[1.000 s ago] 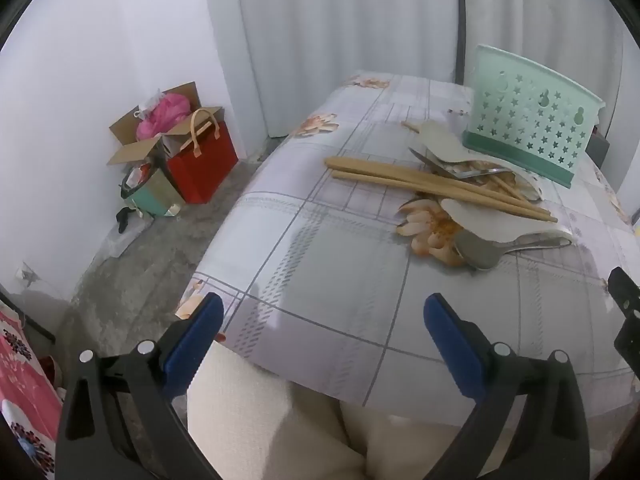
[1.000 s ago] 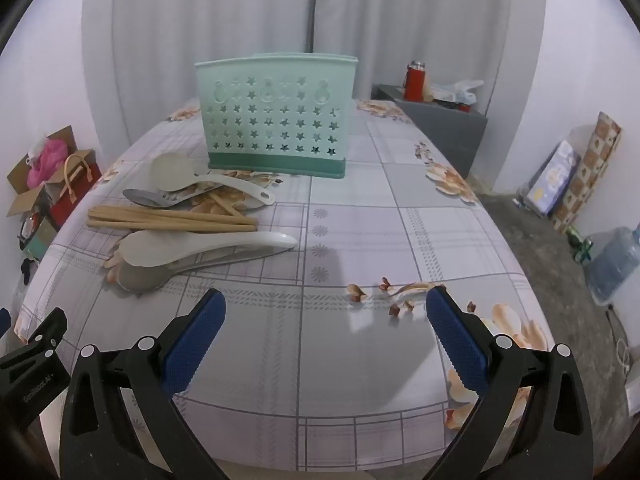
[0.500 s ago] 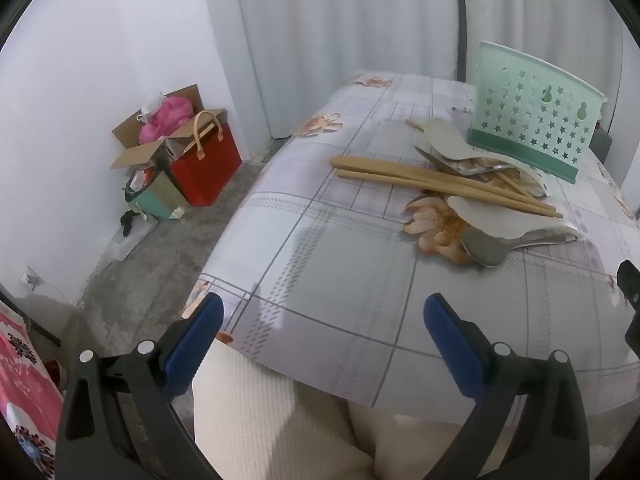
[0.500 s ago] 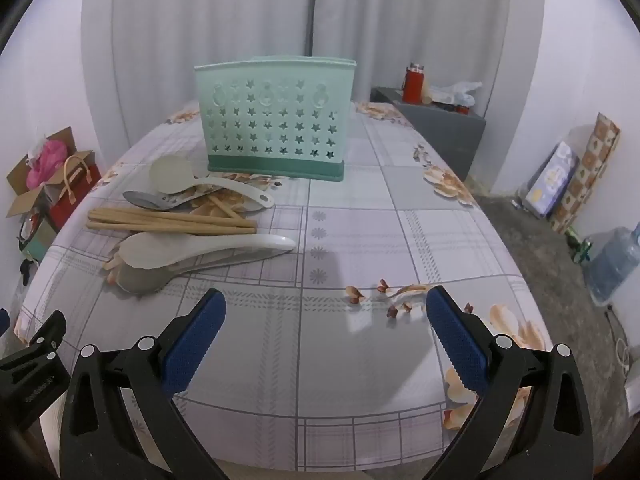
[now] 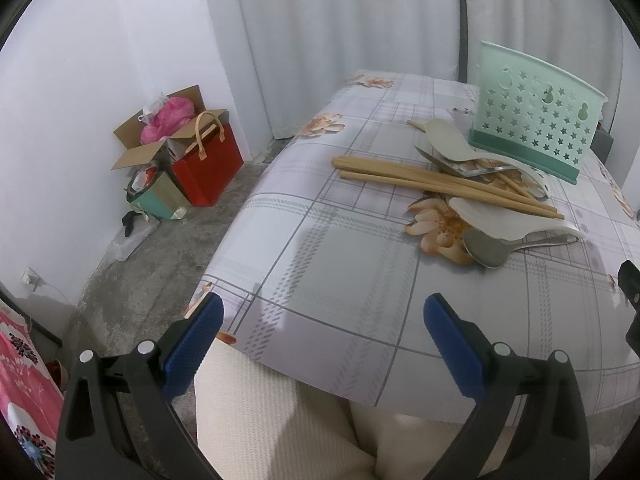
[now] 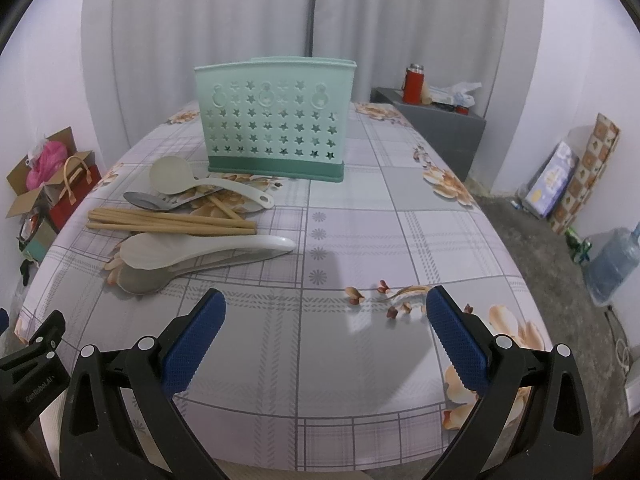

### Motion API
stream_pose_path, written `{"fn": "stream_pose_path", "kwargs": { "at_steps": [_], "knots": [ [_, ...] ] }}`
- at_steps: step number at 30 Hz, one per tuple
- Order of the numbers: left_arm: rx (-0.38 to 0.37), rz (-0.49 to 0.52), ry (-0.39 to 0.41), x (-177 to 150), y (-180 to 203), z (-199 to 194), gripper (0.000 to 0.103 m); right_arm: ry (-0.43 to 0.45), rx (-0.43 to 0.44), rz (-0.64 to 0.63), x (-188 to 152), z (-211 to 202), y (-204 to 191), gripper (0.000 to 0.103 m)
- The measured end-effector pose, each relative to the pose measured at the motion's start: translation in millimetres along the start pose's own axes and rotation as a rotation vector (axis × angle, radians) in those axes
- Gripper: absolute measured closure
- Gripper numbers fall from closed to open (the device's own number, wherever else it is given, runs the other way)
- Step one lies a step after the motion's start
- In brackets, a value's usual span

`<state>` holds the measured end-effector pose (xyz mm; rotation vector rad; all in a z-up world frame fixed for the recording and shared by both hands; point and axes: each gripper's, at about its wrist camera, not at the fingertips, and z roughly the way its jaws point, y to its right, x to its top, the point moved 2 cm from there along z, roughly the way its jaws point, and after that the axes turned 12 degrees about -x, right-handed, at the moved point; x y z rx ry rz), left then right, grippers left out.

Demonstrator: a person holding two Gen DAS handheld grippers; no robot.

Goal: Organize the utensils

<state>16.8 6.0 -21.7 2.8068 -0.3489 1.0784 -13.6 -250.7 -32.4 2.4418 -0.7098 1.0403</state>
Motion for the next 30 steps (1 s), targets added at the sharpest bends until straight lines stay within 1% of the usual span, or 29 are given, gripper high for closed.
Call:
{"fn": "stream_pose_path", "kwargs": {
  "at_steps": [30],
  "knots": [
    [-0.001,0.006,-0.004,-0.1,-1.4,-0.7,0.004,0.003,-0.001,-0.011,2.8,-3.3,-3.1,0.007]
  ]
}}
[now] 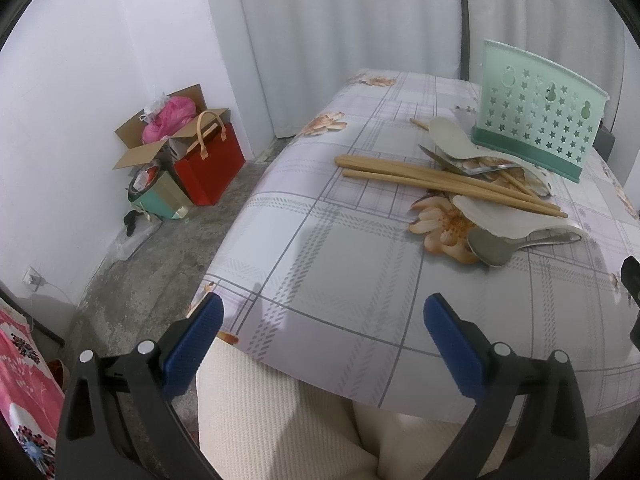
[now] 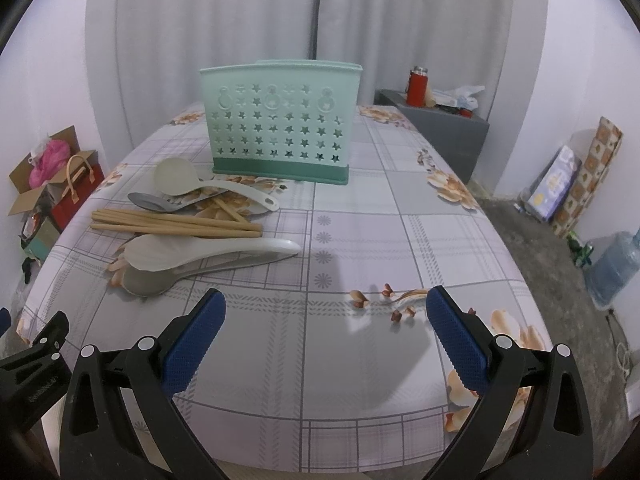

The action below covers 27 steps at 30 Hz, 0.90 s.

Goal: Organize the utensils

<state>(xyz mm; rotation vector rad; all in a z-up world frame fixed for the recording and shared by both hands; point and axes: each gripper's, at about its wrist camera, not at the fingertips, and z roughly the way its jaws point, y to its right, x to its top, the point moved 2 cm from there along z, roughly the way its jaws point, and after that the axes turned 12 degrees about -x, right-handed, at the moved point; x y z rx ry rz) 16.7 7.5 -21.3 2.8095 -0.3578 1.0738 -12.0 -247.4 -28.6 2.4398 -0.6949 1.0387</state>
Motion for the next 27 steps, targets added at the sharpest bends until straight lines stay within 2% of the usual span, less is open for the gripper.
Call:
{"fn": "stream_pose_path", "kwargs": {
  "at_steps": [8,13,17,20,23,27],
  "knots": [
    [0.008,0.002,-0.018,-5.1,-6.6,2.3,0.004,-0.016,0.015,-0.002,-1.0,5.1,-0.7,0.007],
    [-0.01,0.001,-0.057,-3.9,-1.4,15.5,0.004,-0.057,0.065,-0.017,1.9,21.5,-2.8,0.007],
    [-0.041,-0.003,-0.088,-5.2,-1.4,30.5,0.004,-0.065,0.112,-0.123,9.3,44.0,-10.8,0.007],
    [-0.062,-0.016,-0.064,-4.5,-2.8,33.5,0.004,-0.068,0.129,-0.212,6.5,58.9,-16.2,0.007],
    [-0.08,0.0,-0.054,-3.5,-0.8,35.2,0.004,-0.109,0.177,-0.257,-0.9,70.6,-19.4,0.008],
    [-0.085,-0.005,-0.048,-2.3,2.1,38.0,0.004,-0.081,0.249,-0.264,-4.6,72.0,-18.4,0.008]
  ]
}}
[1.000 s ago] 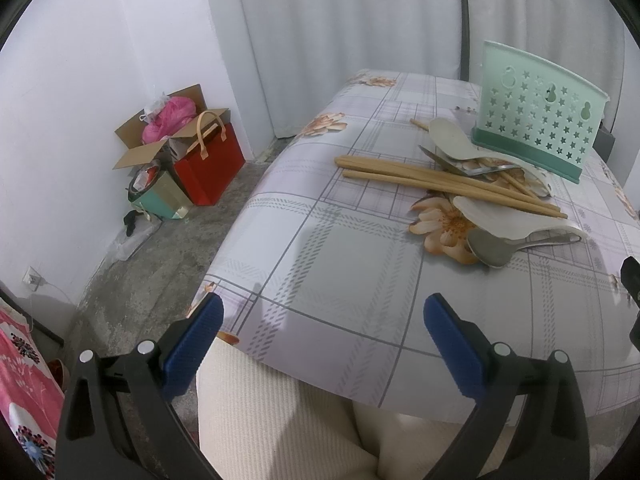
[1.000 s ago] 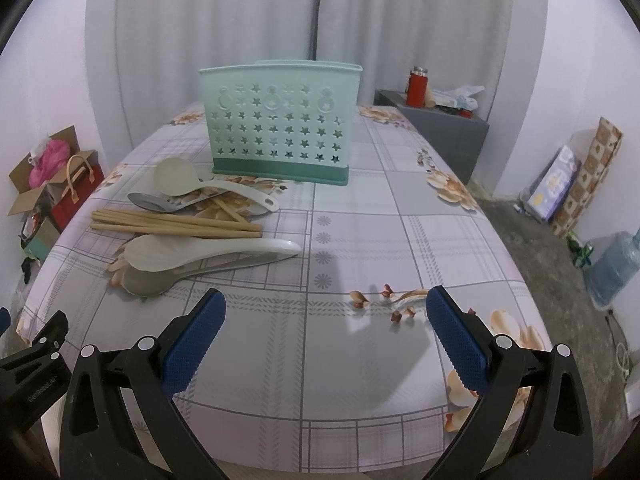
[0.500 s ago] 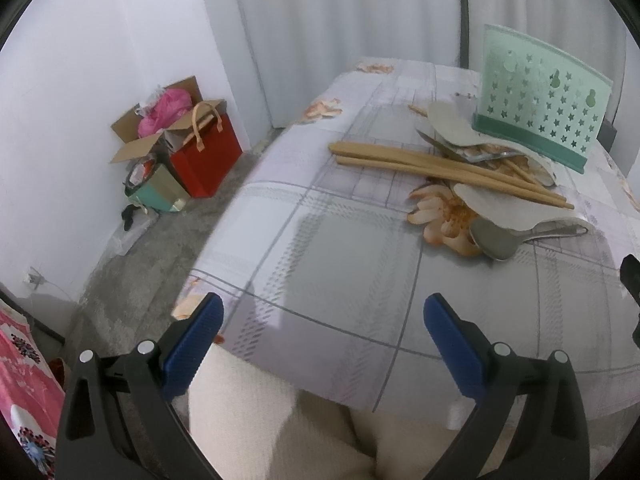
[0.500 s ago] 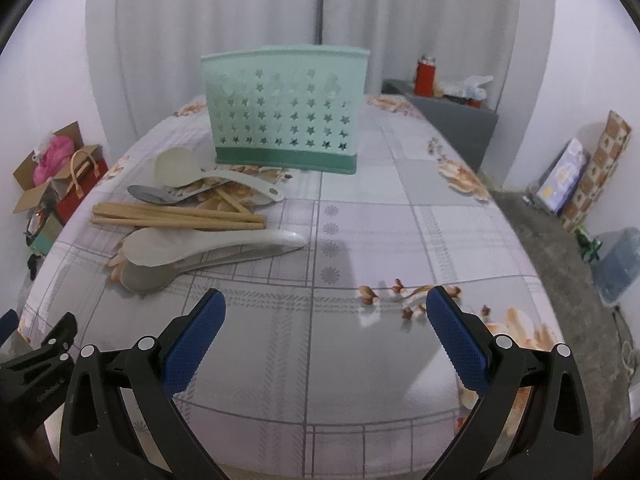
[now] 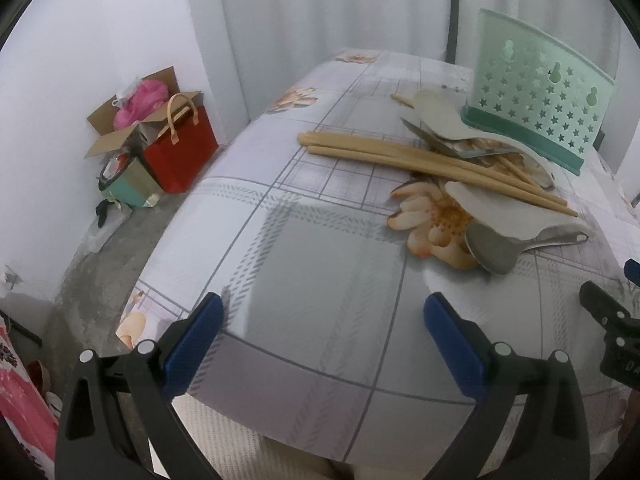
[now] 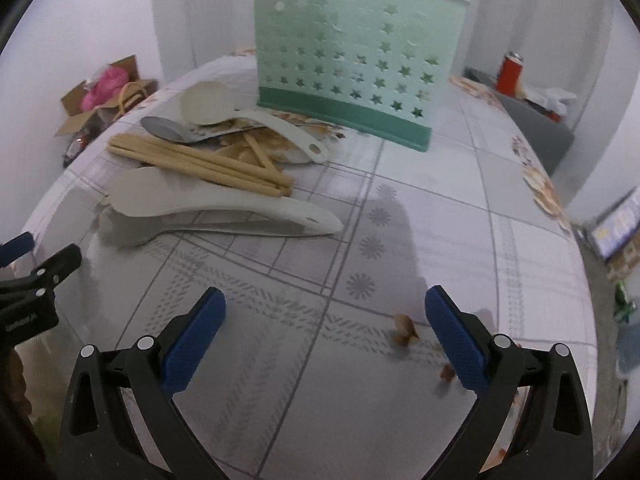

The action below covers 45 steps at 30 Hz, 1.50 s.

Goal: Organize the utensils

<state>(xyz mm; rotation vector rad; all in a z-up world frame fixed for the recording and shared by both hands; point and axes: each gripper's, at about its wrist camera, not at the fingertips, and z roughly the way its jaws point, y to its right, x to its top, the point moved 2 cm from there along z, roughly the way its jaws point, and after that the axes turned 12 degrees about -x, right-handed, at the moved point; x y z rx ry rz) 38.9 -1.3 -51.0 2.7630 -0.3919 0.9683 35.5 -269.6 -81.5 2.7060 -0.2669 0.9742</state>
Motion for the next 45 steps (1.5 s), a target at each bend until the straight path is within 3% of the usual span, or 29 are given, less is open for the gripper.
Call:
{"fn": "stream_pose_path", "kwargs": {
  "at_steps": [3,8,9,12,14,17,26,32,34,42,45],
  "knots": [
    [-0.002,0.018,0.014,0.8,2.4,0.8,0.004,-0.005,0.042,0.01,-1.3,1.3,3.5,0.008],
    [-0.021,0.043,-0.031,15.7,3.4,4.7,0.004,0.005,0.059,0.007,-4.1,-0.4,5.9,0.008],
    [-0.045,0.039,-0.004,20.2,4.1,0.8,0.005,0.006,0.06,0.007,-3.8,-0.2,6.2,0.008],
    [-0.209,0.016,0.069,36.2,10.7,-10.9,0.005,0.013,0.063,0.005,-3.9,-0.2,5.8,0.008],
    [-0.331,0.005,0.061,47.1,18.8,-9.4,0.008,0.019,0.064,0.006,-3.9,0.1,5.9,0.008],
    [-0.434,-0.009,0.012,60.3,28.6,4.5,0.02,0.019,0.066,0.005,-2.7,1.1,6.0,0.008],
    [-0.52,-0.074,-0.106,69.6,36.6,38.7,0.058,0.018,0.069,0.003,-1.1,2.4,6.0,0.008],
    [-0.497,-0.098,-0.154,73.0,36.2,55.5,0.081,0.018,0.068,0.003,-1.3,2.6,5.8,0.008],
    [-0.503,-0.12,-0.15,72.9,34.6,57.8,0.09,0.019,0.068,0.003,-0.9,2.7,5.6,0.008],
    [-0.587,-0.196,-0.041,73.9,21.7,38.4,0.098,-0.027,0.093,-0.039,7.6,4.2,13.4,0.008],
    [-0.623,-0.215,0.021,73.8,12.7,20.9,0.1,0.028,0.112,-0.035,19.5,-10.9,29.8,0.008]
  ]
}}
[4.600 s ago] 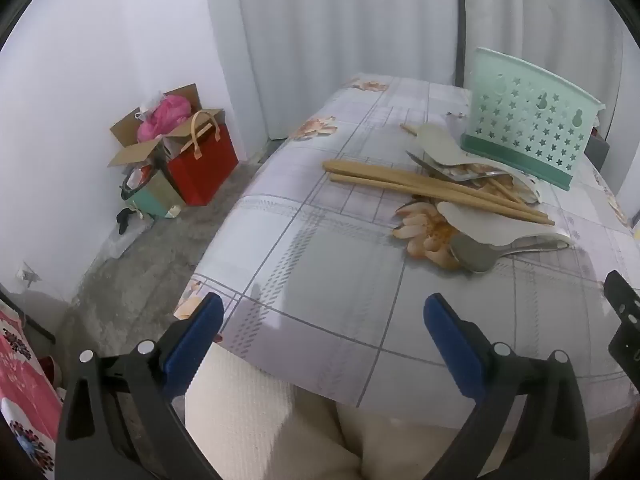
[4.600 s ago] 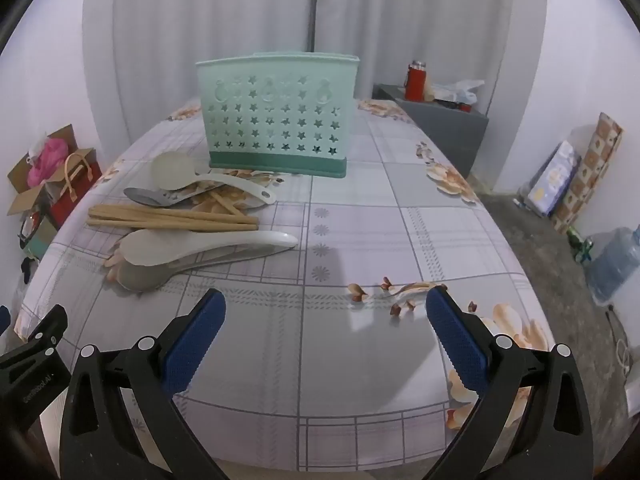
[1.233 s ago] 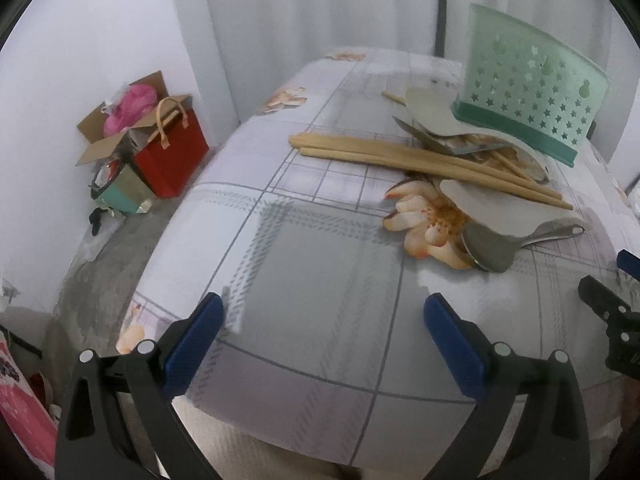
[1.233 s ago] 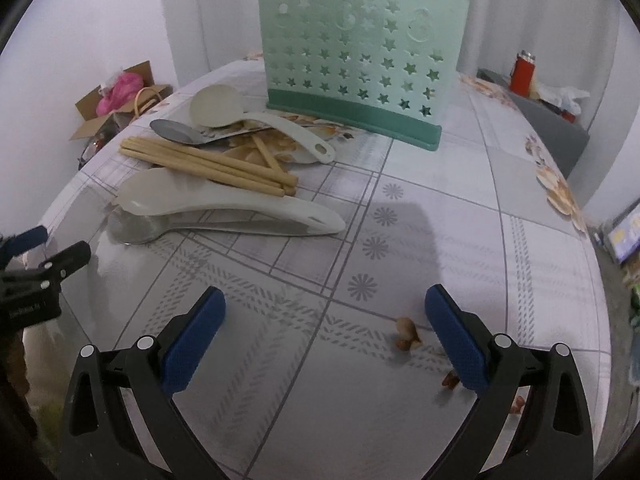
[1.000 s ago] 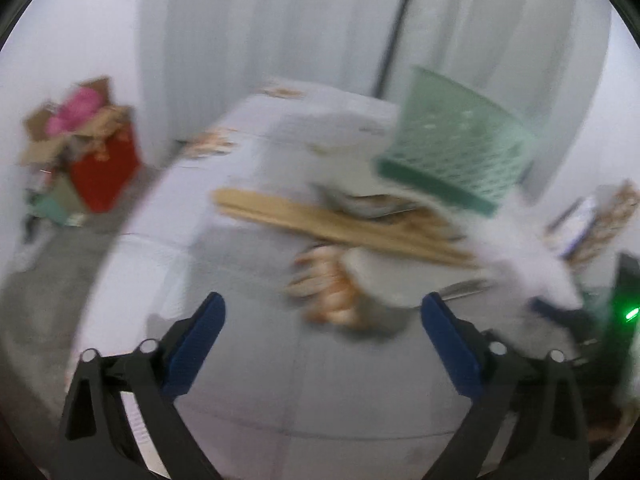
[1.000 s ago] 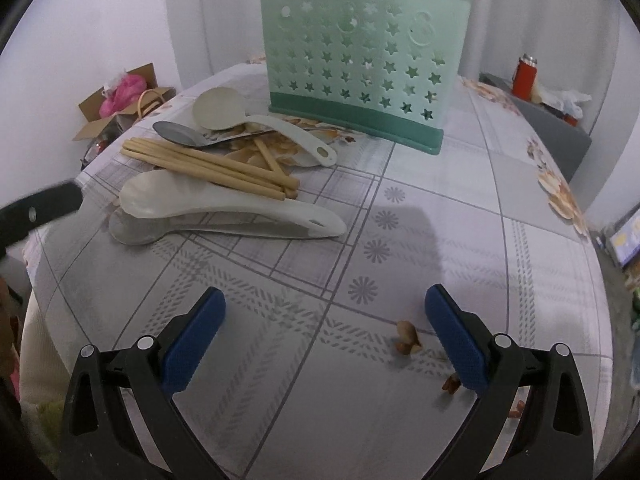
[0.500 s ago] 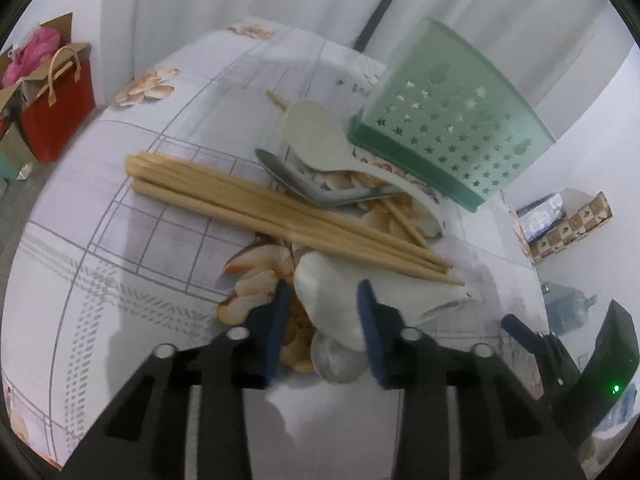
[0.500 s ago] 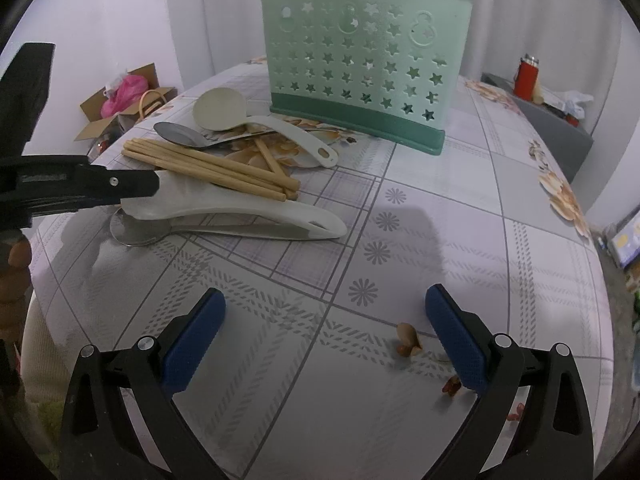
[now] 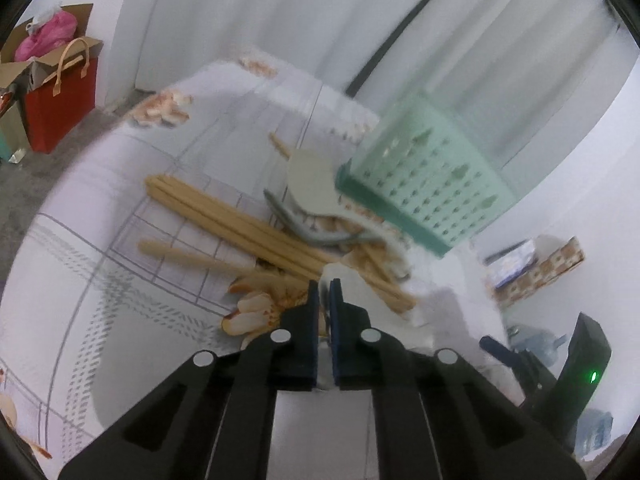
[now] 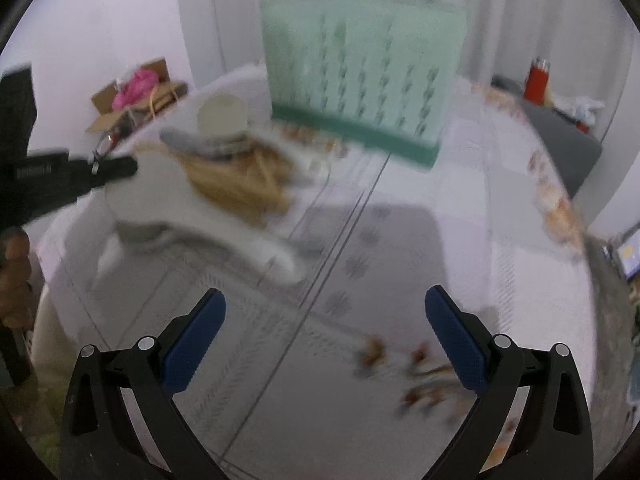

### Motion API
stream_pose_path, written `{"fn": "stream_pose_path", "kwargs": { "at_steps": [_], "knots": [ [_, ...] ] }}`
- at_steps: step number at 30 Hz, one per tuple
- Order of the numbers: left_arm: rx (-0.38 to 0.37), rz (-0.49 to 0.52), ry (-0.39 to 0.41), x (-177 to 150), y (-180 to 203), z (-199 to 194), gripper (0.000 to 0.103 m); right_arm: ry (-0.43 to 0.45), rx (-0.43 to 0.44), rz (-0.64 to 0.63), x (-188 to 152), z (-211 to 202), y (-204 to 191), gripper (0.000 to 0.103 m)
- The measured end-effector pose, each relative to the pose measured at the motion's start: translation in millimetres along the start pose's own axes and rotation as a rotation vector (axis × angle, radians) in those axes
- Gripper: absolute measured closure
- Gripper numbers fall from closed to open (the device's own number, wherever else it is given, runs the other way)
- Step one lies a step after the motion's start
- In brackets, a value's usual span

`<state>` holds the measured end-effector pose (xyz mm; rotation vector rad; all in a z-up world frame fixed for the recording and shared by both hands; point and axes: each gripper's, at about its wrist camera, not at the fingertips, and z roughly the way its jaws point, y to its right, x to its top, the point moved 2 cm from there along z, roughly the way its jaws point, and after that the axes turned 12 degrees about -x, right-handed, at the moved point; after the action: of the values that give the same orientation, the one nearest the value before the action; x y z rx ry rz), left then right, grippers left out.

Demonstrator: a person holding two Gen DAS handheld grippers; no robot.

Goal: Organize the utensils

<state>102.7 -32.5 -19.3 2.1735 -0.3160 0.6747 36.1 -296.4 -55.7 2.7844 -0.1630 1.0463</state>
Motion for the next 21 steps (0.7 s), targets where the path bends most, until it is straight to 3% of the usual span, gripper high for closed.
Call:
{"fn": "stream_pose_path", "kwargs": {
  "at_steps": [6,12,16,21],
  "knots": [
    [-0.029,0.014,0.119,-2.4,-1.8,-36.3,0.101,0.113,0.102,0.029,50.5,-30.1,14.6,0.021],
    [0.011,-0.004,0.193,-3.3,-21.9,-64.0,0.101,0.093,0.243,-0.049,109.4,-7.4,-32.9,0.042],
    [0.014,-0.035,0.227,-3.8,-38.6,-74.8,0.101,0.042,0.247,-0.144,136.2,26.3,-82.3,0.052],
    [-0.005,-0.067,0.228,-6.0,-56.8,-79.7,0.101,0.016,0.201,-0.252,147.0,60.0,-124.2,0.054]
  ]
}}
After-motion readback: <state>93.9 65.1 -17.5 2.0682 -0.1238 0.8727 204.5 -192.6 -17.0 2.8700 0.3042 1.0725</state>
